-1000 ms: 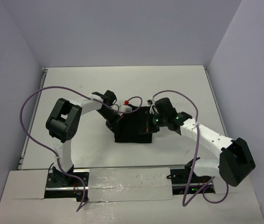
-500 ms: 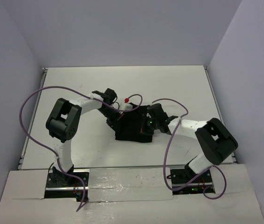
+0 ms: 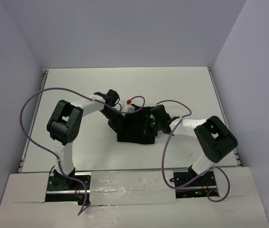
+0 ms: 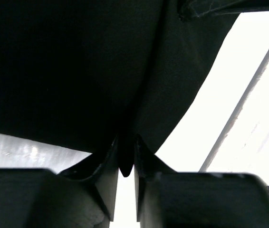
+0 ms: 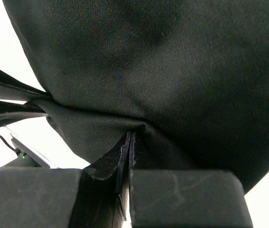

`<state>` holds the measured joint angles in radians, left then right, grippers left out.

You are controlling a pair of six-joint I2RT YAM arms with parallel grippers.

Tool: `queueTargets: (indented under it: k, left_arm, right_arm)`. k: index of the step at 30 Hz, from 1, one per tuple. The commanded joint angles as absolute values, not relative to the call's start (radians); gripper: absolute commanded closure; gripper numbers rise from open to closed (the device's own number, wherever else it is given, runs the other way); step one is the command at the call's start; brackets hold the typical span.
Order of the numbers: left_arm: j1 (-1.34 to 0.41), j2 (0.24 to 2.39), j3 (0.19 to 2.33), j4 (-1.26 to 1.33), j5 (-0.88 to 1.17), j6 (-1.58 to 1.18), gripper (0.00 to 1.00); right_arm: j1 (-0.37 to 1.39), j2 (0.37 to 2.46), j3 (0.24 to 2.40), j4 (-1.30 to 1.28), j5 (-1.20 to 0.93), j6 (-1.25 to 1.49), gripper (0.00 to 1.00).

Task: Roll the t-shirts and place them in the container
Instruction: Roll the T-shirt to the center of the board.

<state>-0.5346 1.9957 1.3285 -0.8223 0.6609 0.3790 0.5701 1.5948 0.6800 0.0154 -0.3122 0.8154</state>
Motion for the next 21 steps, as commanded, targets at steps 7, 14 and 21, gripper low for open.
queueTargets:
  k: [7,14,21]
  left_arm:
    - [-0.531,1.838,1.451,-0.966,0.66,0.592,0.51]
    - [-0.531,1.651,1.437,-0.947,0.681,0.784,0.3]
    - [-0.701,1.37,1.079,-0.516,0.542,0.845,0.36]
  right_arm:
    - [0.552,1.666,0.75,0.009,-0.288,0.77,1.0]
    - [0.551,1.686,0.736,0.029,-0.291,0.796,1.0]
    - [0.551,1.692,0.716,0.077,-0.321,0.813,1.0]
